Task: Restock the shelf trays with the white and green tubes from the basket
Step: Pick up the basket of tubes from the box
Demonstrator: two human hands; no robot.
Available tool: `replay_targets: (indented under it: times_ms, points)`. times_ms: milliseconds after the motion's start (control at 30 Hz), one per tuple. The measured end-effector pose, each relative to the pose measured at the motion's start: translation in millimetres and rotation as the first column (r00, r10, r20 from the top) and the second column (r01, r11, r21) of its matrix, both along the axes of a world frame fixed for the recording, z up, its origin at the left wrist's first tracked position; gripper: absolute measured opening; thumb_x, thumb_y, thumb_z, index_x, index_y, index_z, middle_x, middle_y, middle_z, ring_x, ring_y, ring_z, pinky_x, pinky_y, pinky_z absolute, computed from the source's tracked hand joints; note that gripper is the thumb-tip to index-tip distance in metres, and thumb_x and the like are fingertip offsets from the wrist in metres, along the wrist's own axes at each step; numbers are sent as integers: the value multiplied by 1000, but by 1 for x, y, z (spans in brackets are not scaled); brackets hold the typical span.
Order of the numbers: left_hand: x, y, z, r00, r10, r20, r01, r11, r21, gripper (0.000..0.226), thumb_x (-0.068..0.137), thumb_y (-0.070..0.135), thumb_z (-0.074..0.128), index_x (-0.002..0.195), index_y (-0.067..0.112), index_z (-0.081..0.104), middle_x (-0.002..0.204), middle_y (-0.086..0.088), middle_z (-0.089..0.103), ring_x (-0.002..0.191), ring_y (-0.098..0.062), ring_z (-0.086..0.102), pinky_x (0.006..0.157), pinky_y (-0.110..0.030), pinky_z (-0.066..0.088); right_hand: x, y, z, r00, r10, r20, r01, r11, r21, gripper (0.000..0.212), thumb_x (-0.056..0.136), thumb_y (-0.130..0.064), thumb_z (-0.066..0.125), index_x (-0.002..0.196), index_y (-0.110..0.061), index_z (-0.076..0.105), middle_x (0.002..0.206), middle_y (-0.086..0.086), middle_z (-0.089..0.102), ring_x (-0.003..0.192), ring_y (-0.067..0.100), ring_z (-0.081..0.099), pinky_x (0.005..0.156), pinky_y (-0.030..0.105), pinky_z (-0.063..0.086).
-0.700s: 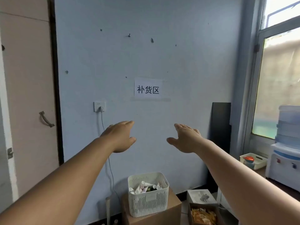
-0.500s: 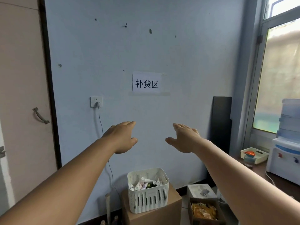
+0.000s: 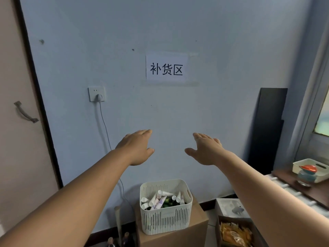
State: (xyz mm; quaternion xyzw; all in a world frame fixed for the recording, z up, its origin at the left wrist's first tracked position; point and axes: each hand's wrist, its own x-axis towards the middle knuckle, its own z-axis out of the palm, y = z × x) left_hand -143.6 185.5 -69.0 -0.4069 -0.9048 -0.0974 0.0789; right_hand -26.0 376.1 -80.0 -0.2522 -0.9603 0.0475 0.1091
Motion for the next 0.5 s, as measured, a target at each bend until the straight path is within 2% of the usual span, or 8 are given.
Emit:
replay_targets:
  times_ms: [300, 500]
  points:
    - [-70, 70, -49, 997, 65, 52, -65, 998, 5, 67, 98, 37, 43, 153, 17, 11, 160, 1, 14, 147, -19, 18, 118, -32, 18, -79, 84, -46, 999, 40, 30, -41, 999, 2, 70, 96, -50, 41, 149, -9, 21, 156, 4, 27, 146, 22, 21, 117, 41, 17]
    - [-128, 105, -111, 985, 119, 123, -118, 993, -10, 68, 96, 40, 45, 153, 22, 11, 160, 3, 14, 143, -29, 24, 117, -38, 25, -131, 122, -99, 997, 38, 65, -35, 998, -44, 71, 96, -49, 42, 150, -10, 17, 158, 4, 24, 147, 23, 19, 117, 42, 16]
